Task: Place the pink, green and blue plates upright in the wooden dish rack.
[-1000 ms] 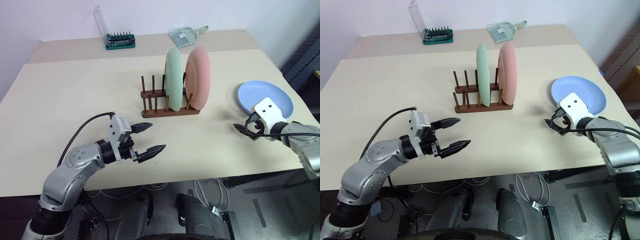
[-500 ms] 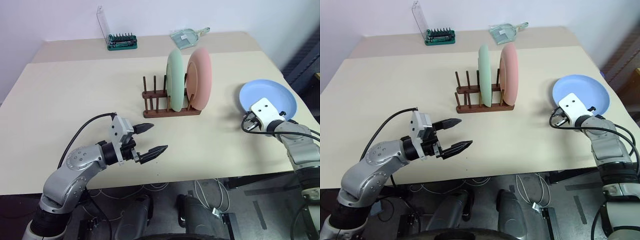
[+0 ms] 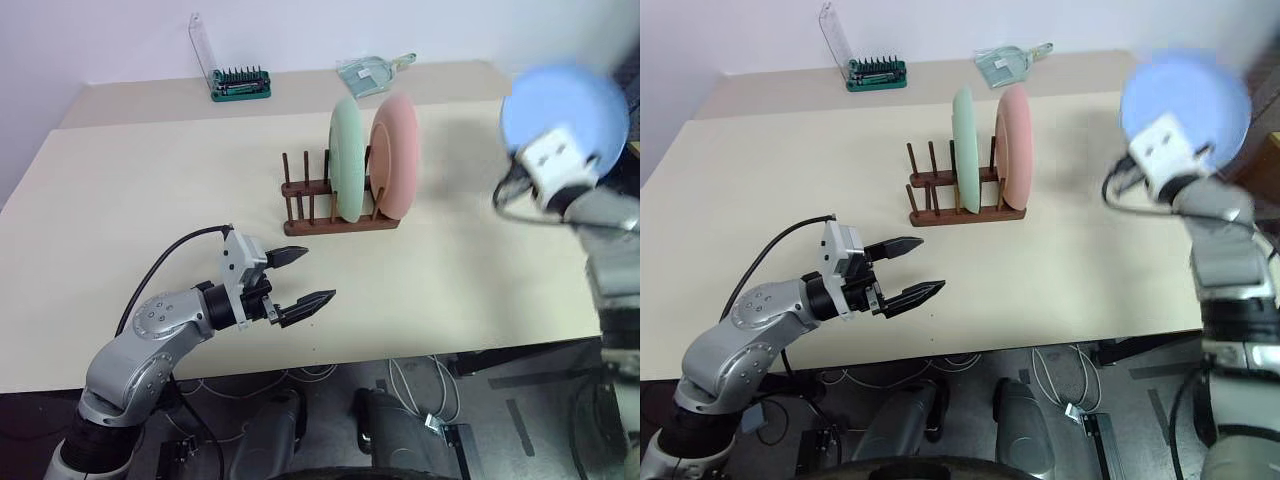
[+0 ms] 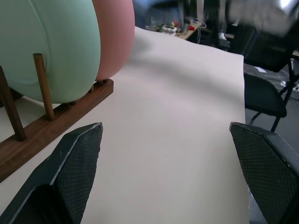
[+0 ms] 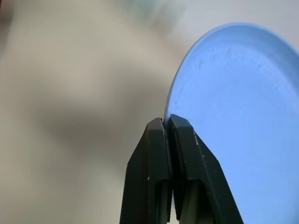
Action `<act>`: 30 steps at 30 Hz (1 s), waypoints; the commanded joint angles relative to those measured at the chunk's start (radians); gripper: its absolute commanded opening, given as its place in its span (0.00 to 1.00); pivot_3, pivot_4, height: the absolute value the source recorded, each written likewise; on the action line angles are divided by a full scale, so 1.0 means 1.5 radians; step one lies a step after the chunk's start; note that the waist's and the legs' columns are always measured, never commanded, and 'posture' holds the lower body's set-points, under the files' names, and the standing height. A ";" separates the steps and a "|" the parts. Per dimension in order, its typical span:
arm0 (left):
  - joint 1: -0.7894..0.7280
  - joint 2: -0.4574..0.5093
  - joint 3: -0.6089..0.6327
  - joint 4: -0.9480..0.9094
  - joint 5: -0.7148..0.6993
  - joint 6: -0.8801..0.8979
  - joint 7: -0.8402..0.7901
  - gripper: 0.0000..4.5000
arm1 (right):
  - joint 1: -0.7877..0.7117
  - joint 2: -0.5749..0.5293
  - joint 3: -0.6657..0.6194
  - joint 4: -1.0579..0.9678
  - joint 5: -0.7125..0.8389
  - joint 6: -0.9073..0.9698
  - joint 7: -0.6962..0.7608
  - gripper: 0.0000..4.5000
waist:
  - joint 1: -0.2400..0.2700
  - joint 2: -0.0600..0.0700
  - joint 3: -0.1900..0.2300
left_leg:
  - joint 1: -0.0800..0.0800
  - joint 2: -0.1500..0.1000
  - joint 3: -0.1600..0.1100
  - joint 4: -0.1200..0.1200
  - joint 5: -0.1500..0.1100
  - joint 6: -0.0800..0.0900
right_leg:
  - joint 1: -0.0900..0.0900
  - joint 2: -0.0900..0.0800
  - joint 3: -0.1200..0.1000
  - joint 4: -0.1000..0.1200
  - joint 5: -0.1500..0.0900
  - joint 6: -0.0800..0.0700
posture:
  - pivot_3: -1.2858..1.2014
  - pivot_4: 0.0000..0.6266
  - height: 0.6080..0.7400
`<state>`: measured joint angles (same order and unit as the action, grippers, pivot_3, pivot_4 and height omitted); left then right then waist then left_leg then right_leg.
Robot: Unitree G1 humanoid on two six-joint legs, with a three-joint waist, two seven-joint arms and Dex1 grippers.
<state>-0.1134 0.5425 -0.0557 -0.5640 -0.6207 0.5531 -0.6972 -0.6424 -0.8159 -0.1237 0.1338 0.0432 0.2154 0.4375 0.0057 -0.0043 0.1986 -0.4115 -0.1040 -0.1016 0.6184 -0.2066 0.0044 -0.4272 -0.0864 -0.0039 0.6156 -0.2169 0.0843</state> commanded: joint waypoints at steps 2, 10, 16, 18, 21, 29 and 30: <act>-0.002 -0.007 0.006 -0.014 -0.003 -0.010 0.001 1.00 | -0.124 0.053 -0.061 -0.116 0.101 0.028 -0.006 0.01 | 0.001 -0.001 0.000 | 0.000 0.000 0.000 -0.001 0.000 0.000 | 0.000 0.000 0.000 0.000 0.000 0.000 | 0.52 0.24 1.00; 0.011 -0.020 0.021 -0.014 0.005 -0.025 0.019 1.00 | -0.251 0.303 -0.077 -0.323 0.607 0.278 -0.045 0.01 | -0.002 -0.002 -0.001 | 0.000 0.000 -0.001 -0.002 0.000 0.000 | -0.001 0.000 0.000 0.000 0.000 0.000 | 0.52 0.24 1.00; 0.049 -0.004 0.067 0.005 0.013 -0.043 0.015 1.00 | -0.232 0.408 -0.060 -0.329 0.839 0.369 -0.178 0.01 | 0.002 -0.002 -0.001 | 0.000 0.000 -0.003 -0.002 0.000 0.000 | -0.001 0.000 0.000 0.001 0.000 -0.001 | 0.52 0.24 1.00; 0.068 0.008 0.093 0.017 0.017 -0.053 0.010 1.00 | -0.226 0.442 -0.057 -0.308 0.905 0.377 -0.239 0.01 | -0.001 -0.002 -0.001 | 0.000 0.000 -0.002 -0.002 0.000 0.000 | -0.001 0.000 0.000 0.001 0.000 -0.001 | 0.52 0.24 1.00; 0.086 0.021 0.119 0.026 0.017 -0.063 0.004 1.00 | -0.220 0.464 -0.057 -0.260 0.940 0.384 -0.310 0.01 | -0.005 -0.002 -0.001 | 0.000 0.000 -0.002 -0.003 0.000 0.000 | -0.002 0.000 0.000 0.001 0.000 -0.001 | 0.52 0.24 1.00; 0.101 0.031 0.144 0.036 0.016 -0.071 -0.002 1.00 | -0.187 0.503 -0.038 -0.149 0.990 0.414 -0.417 0.01 | -0.015 -0.002 -0.001 | 0.000 0.000 -0.002 -0.003 0.000 -0.001 | -0.002 0.000 0.000 0.001 0.000 -0.001 | 0.52 0.24 1.00; 0.102 0.031 0.144 0.035 0.015 -0.071 -0.003 1.00 | -0.185 0.508 -0.035 -0.148 0.995 0.417 -0.426 0.01 | -0.015 -0.001 -0.001 | 0.000 0.000 -0.002 -0.003 0.000 -0.001 | -0.002 0.000 0.000 0.001 0.000 -0.001 | 0.52 0.24 1.00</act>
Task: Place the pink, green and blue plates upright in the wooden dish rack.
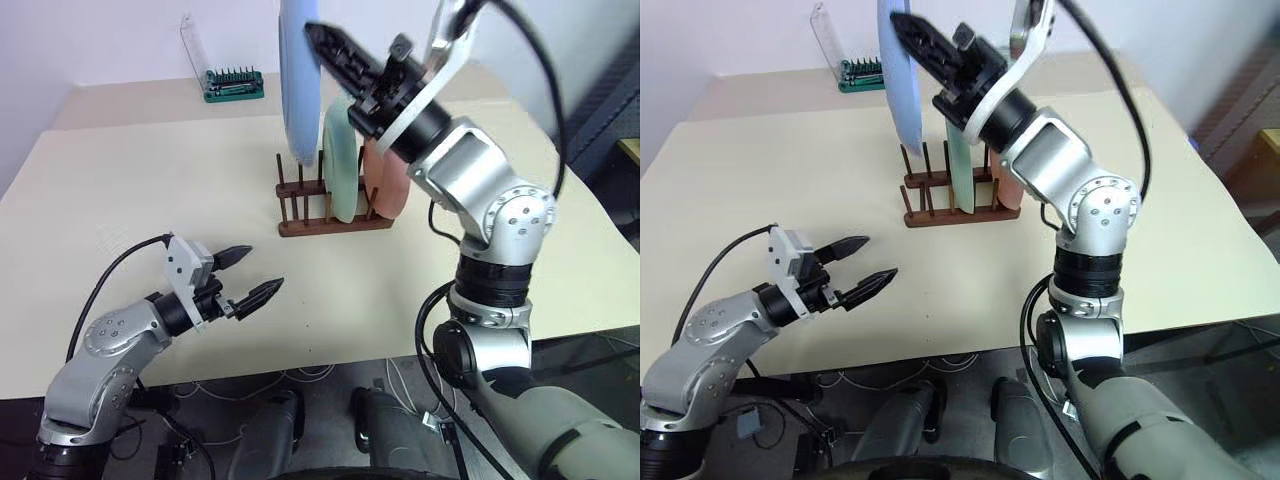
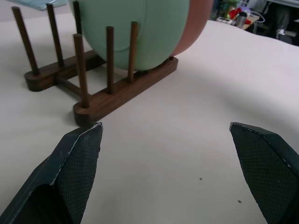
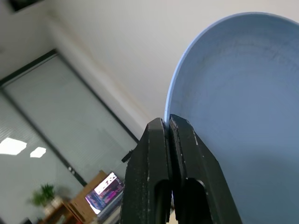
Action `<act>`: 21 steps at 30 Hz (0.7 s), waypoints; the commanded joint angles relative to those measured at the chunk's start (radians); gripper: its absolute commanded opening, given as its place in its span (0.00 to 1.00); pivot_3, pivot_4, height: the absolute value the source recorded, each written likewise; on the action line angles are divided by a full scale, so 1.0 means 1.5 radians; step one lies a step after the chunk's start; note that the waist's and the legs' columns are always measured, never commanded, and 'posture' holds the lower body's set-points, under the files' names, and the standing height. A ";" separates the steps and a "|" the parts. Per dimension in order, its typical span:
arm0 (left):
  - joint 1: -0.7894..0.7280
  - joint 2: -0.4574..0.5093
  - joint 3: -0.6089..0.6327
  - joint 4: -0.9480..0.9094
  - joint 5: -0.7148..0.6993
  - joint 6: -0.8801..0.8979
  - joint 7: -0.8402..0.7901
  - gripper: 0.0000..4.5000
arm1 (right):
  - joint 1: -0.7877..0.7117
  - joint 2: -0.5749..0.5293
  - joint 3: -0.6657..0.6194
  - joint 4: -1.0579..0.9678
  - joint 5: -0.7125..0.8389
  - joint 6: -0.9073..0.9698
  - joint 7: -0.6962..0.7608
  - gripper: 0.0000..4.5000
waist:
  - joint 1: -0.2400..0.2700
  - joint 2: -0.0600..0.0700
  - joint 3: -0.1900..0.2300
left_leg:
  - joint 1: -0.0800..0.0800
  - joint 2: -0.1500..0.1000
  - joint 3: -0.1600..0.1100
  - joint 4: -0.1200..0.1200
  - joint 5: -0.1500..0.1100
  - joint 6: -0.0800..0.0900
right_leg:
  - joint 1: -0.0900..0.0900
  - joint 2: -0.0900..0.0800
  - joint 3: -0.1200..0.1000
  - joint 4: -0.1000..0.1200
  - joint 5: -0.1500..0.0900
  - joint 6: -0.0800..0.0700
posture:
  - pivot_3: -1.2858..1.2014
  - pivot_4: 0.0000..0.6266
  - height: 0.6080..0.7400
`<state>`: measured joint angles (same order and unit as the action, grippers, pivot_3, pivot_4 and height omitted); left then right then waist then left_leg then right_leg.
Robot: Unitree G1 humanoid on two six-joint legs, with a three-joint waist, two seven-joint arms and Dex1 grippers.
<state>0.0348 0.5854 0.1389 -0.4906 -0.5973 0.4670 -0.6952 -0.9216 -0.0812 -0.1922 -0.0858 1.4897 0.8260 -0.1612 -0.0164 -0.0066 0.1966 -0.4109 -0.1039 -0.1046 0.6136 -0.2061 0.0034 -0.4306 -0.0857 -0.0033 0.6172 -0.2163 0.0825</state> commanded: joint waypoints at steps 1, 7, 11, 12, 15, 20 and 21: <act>0.003 0.003 0.014 -0.014 0.000 -0.014 -0.004 1.00 | 0.004 0.022 0.012 -0.007 0.035 0.010 -0.034 0.01 | -0.001 0.001 0.000 | 0.000 0.000 0.000 0.000 0.000 0.000 | 0.000 0.000 0.000 0.000 0.000 0.000 | 0.52 0.24 1.00; 0.003 0.002 0.012 -0.015 -0.001 -0.012 -0.003 1.00 | 0.010 0.039 0.018 0.001 0.049 0.009 -0.062 0.01 | -0.001 0.001 0.000 | 0.000 0.000 0.000 0.000 0.000 0.000 | -0.001 0.000 0.000 0.001 0.000 0.000 | 0.52 0.24 1.00; 0.000 0.002 0.011 -0.015 0.000 -0.011 -0.001 1.00 | 0.007 0.043 0.015 0.020 0.043 0.005 -0.069 0.01 | -0.001 0.001 0.000 | 0.000 0.000 0.000 0.000 0.000 0.000 | -0.001 0.000 0.000 0.001 0.000 0.000 | 0.52 0.24 1.00; 0.000 0.002 0.011 -0.015 0.000 -0.011 -0.001 1.00 | 0.006 0.043 0.014 0.023 0.041 0.004 -0.070 0.01 | -0.001 0.001 0.000 | 0.000 0.000 0.000 0.000 0.000 0.000 | -0.001 0.000 0.000 0.001 0.000 0.000 | 0.52 0.24 1.00; 0.000 0.001 0.010 -0.017 0.000 -0.010 0.001 1.00 | 0.002 0.046 0.008 0.044 0.034 -0.002 -0.070 0.01 | -0.001 0.001 0.000 | 0.000 0.000 0.000 0.000 0.000 0.000 | -0.001 0.000 0.000 0.001 0.000 0.000 | 0.52 0.24 1.00; 0.002 -0.001 0.009 -0.023 -0.001 -0.009 0.007 1.00 | -0.008 0.044 -0.005 0.104 0.011 -0.010 -0.057 0.01 | -0.001 0.001 0.000 | 0.000 0.000 0.000 0.000 0.000 0.000 | -0.001 0.001 0.000 0.001 0.000 0.000 | 0.52 0.24 1.00; 0.002 -0.001 0.010 -0.024 -0.001 -0.009 0.007 1.00 | -0.010 0.044 -0.006 0.111 0.005 -0.010 -0.056 0.01 | -0.001 0.001 0.000 | 0.000 0.000 0.000 0.000 0.000 0.000 | -0.001 0.001 0.000 0.001 0.000 0.000 | 0.52 0.24 1.00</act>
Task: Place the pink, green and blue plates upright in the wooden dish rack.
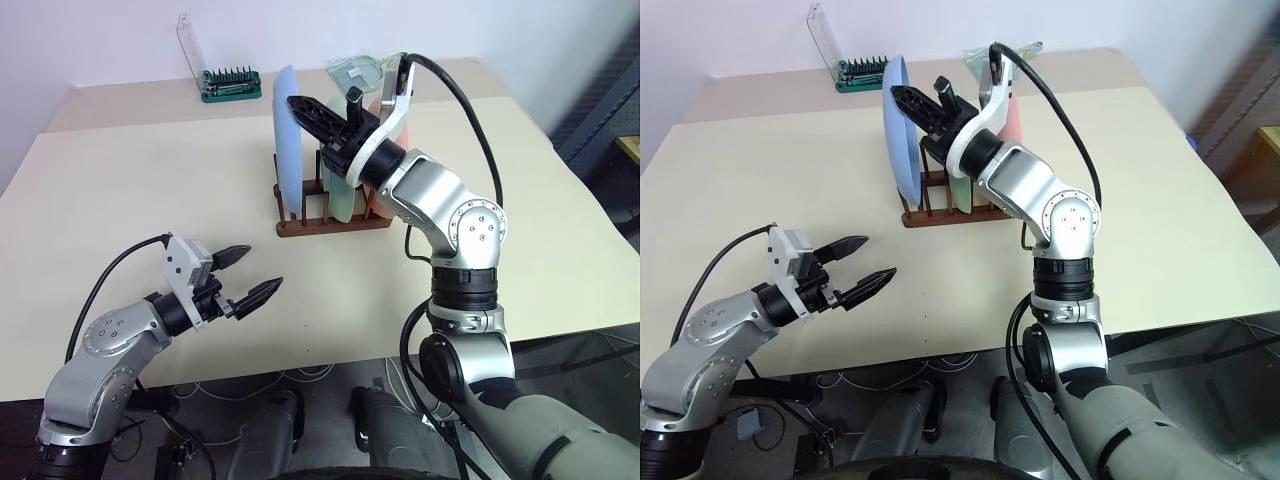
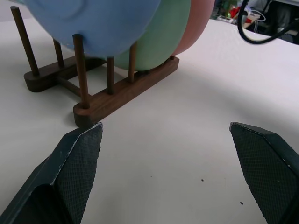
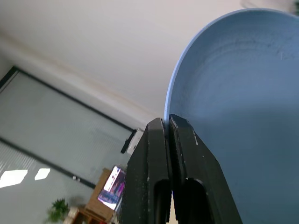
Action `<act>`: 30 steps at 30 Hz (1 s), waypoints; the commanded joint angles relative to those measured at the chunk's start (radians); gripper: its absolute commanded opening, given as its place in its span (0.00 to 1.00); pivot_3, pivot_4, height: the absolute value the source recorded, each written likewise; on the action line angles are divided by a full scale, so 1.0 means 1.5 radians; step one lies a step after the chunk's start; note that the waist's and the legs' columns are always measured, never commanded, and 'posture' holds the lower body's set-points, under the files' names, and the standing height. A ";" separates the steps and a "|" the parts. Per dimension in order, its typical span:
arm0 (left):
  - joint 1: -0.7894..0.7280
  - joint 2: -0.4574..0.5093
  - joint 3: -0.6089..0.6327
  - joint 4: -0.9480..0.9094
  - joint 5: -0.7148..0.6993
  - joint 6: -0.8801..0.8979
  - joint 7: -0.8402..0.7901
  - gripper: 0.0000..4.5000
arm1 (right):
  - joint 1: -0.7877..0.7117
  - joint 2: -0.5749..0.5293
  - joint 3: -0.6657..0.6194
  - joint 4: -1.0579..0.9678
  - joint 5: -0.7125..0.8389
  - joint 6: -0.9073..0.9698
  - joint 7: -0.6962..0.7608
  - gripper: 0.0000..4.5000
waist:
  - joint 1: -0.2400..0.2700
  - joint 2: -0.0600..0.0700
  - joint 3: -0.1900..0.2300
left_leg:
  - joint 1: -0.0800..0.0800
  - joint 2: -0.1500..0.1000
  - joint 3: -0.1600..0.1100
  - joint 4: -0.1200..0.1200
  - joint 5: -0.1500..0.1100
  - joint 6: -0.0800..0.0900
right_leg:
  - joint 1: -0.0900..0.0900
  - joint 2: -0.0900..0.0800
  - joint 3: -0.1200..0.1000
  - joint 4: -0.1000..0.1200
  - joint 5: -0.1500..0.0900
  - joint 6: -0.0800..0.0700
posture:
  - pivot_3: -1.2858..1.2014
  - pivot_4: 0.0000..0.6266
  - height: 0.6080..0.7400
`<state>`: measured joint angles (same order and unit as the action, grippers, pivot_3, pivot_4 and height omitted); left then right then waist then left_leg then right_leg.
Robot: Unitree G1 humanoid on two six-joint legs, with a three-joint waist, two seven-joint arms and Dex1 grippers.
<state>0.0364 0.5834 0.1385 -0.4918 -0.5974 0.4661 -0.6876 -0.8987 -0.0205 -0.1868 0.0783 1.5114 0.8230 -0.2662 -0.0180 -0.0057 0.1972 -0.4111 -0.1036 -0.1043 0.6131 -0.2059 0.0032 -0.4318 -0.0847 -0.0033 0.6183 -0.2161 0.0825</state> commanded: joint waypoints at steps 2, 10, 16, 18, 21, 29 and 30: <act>0.002 0.001 0.010 -0.027 -0.002 -0.008 0.003 1.00 | -0.029 0.005 -0.013 0.015 -0.022 -0.009 0.013 0.01 | 0.000 0.000 0.000 | 0.000 0.000 0.000 0.000 0.000 0.000 | 0.000 0.000 0.000 0.000 0.000 0.000 | 0.52 0.24 1.00; 0.003 0.001 0.007 -0.032 -0.001 -0.007 0.005 1.00 | -0.039 0.016 -0.023 0.025 -0.037 -0.006 0.008 0.06 | 0.000 0.000 0.000 | 0.000 0.000 0.000 0.000 0.000 0.000 | 0.000 0.000 0.000 0.000 0.000 0.000 | 0.52 0.24 1.00; 0.000 0.000 0.002 -0.033 -0.002 -0.006 0.006 1.00 | -0.044 0.020 -0.027 0.009 -0.036 -0.004 0.003 0.64 | 0.000 0.000 0.000 | 0.000 0.000 0.000 0.000 0.000 0.000 | 0.000 0.000 0.000 0.000 0.000 0.000 | 0.52 0.24 1.00; -0.001 0.000 0.001 -0.033 -0.002 -0.006 0.007 1.00 | -0.049 0.018 -0.028 0.001 -0.035 -0.003 0.005 0.74 | 0.000 0.000 0.000 | 0.000 0.000 0.000 0.000 0.000 0.000 | 0.000 0.000 0.000 0.000 0.000 0.000 | 0.52 0.24 1.00; -0.002 -0.001 -0.001 -0.034 -0.002 -0.005 0.008 1.00 | -0.055 0.008 -0.026 -0.009 -0.040 0.001 0.014 0.74 | 0.000 0.000 0.000 | 0.000 0.000 0.000 0.000 0.000 0.000 | 0.000 0.000 0.000 0.000 0.000 0.000 | 0.52 0.24 1.00; -0.003 -0.002 -0.003 -0.031 0.003 -0.009 0.012 1.00 | -0.070 -0.047 0.016 -0.113 -0.046 0.058 0.086 0.74 | 0.000 0.000 0.000 | 0.000 0.000 0.000 0.000 0.000 0.000 | 0.000 0.000 0.000 -0.001 0.000 0.000 | 0.52 0.24 1.00; -0.004 -0.002 -0.002 -0.030 0.003 -0.009 0.012 1.00 | -0.070 -0.058 0.025 -0.131 -0.055 0.063 0.099 0.74 | -0.001 0.000 0.000 | 0.000 0.000 0.000 0.000 0.000 0.000 | 0.000 0.000 0.000 -0.001 0.000 0.000 | 0.52 0.24 1.00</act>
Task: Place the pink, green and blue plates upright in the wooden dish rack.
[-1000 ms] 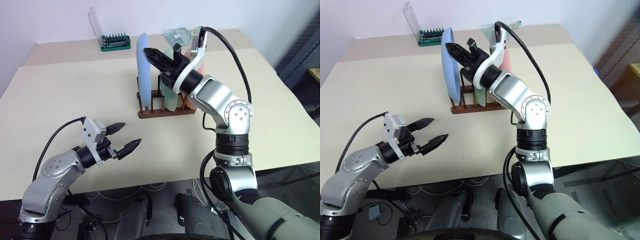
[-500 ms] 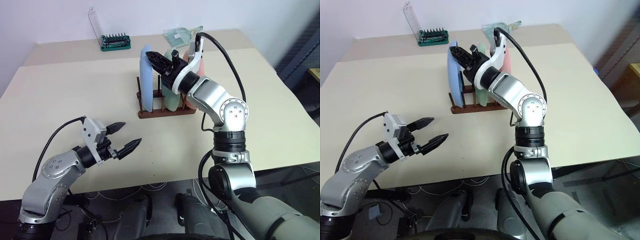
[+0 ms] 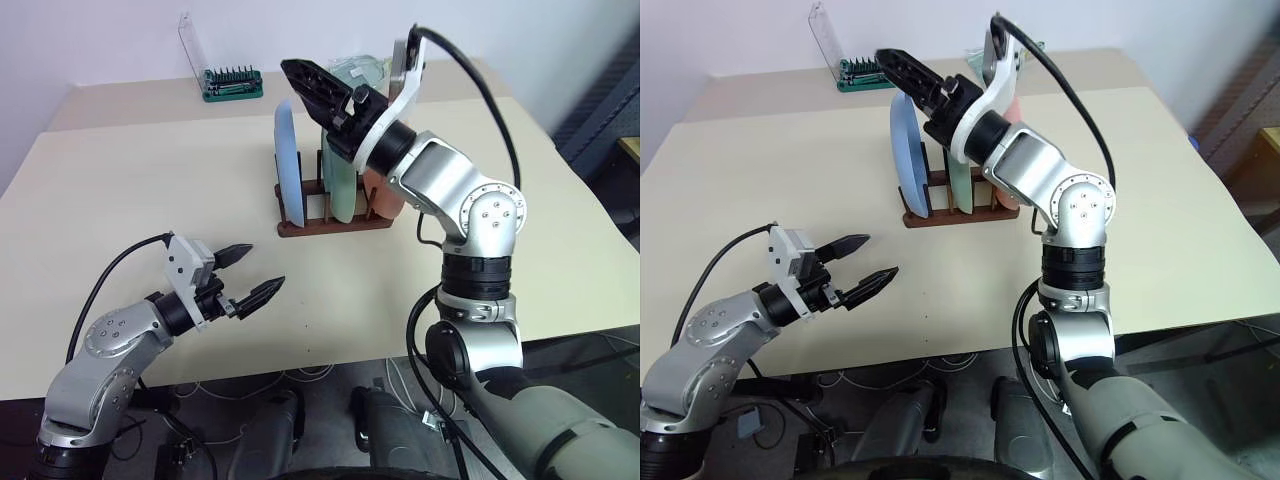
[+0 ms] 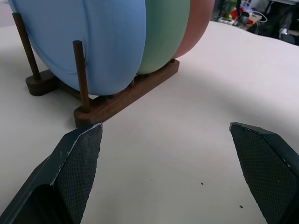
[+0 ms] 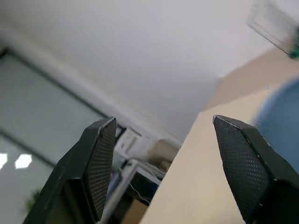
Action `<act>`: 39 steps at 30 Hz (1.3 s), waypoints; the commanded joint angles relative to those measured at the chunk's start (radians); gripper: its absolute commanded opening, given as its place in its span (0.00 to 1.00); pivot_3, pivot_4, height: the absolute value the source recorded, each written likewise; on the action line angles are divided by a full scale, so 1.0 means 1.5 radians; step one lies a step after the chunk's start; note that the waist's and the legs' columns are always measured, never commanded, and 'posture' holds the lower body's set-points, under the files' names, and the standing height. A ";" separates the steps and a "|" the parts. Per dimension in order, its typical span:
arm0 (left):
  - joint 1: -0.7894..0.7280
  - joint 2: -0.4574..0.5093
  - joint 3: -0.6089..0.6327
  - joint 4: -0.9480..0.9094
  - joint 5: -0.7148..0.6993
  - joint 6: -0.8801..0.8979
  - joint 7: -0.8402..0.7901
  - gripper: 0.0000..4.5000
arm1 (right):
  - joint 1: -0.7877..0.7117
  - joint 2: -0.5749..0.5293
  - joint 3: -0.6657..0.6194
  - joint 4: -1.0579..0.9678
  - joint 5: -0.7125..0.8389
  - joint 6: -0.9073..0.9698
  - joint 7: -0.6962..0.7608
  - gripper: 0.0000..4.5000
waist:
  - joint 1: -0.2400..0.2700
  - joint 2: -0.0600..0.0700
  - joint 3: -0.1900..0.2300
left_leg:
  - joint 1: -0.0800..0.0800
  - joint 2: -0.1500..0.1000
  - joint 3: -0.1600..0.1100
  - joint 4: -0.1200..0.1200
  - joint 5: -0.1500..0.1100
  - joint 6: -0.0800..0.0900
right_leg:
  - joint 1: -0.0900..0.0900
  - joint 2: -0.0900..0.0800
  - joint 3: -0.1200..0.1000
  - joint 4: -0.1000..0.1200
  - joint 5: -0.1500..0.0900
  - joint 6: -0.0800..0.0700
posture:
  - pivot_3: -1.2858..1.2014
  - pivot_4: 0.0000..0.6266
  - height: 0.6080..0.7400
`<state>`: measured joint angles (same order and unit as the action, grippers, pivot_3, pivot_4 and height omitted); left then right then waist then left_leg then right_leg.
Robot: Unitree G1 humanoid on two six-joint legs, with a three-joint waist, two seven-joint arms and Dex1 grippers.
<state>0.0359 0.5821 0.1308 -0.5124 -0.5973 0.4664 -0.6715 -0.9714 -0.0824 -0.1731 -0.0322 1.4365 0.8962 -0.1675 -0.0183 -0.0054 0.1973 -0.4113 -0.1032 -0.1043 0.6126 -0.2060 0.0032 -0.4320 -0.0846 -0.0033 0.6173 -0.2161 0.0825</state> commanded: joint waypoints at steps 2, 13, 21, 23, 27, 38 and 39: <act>-0.004 -0.002 0.004 -0.016 0.006 -0.011 0.004 1.00 | -0.019 -0.061 0.034 -0.114 -0.042 0.019 0.088 0.74 | 0.001 0.000 0.000 | 0.000 0.000 0.000 0.000 0.000 0.000 | 0.000 0.000 0.000 0.000 0.000 0.000 | 0.52 0.24 1.00; 0.032 0.012 0.077 0.036 0.041 -0.056 0.009 1.00 | 0.302 -0.476 -0.061 -0.260 -0.342 -0.168 0.566 0.74 | 0.007 -0.002 -0.001 | -0.001 -0.001 0.001 0.000 -0.001 0.002 | 0.002 -0.003 -0.001 -0.004 -0.002 0.002 | 0.52 0.24 1.00; 0.036 0.017 0.100 0.098 0.064 -0.086 -0.004 1.00 | 0.486 -0.530 -0.072 -0.115 -0.542 -0.312 0.663 0.74 | 0.007 -0.002 -0.001 | 0.000 0.001 0.005 0.001 -0.003 0.000 | 0.003 -0.005 -0.001 -0.004 -0.002 0.003 | 0.52 0.24 1.00; 0.040 0.018 0.105 0.107 0.068 -0.093 -0.007 1.00 | 0.502 -0.524 -0.058 -0.087 -0.582 -0.341 0.670 0.74 | 0.006 -0.002 -0.001 | 0.000 0.003 0.009 0.001 -0.003 0.000 | 0.003 -0.006 -0.002 -0.004 -0.002 0.003 | 0.52 0.24 1.00; 0.063 0.023 0.131 0.110 0.073 -0.109 -0.008 1.00 | 0.497 -0.493 -0.034 -0.035 -0.627 -0.381 0.672 0.74 | 0.005 -0.002 -0.001 | 0.001 0.005 0.012 0.001 -0.003 0.002 | 0.002 -0.006 -0.002 -0.004 -0.001 0.002 | 0.52 0.24 1.00; 0.109 -0.002 0.145 0.062 0.073 -0.104 0.029 1.00 | 0.412 -0.449 0.002 0.095 -0.672 -0.418 0.709 0.74 | 0.007 -0.003 -0.001 | 0.001 0.005 0.013 0.001 -0.003 0.003 | 0.002 -0.006 -0.002 -0.004 0.000 0.001 | 0.52 0.24 1.00; 0.114 -0.005 0.146 0.058 0.072 -0.103 0.033 1.00 | 0.404 -0.446 0.005 0.105 -0.676 -0.421 0.712 0.74 | 0.007 -0.003 -0.001 | 0.001 0.005 0.013 0.001 -0.003 0.003 | 0.002 -0.006 -0.002 -0.004 0.000 0.001 | 0.52 0.24 1.00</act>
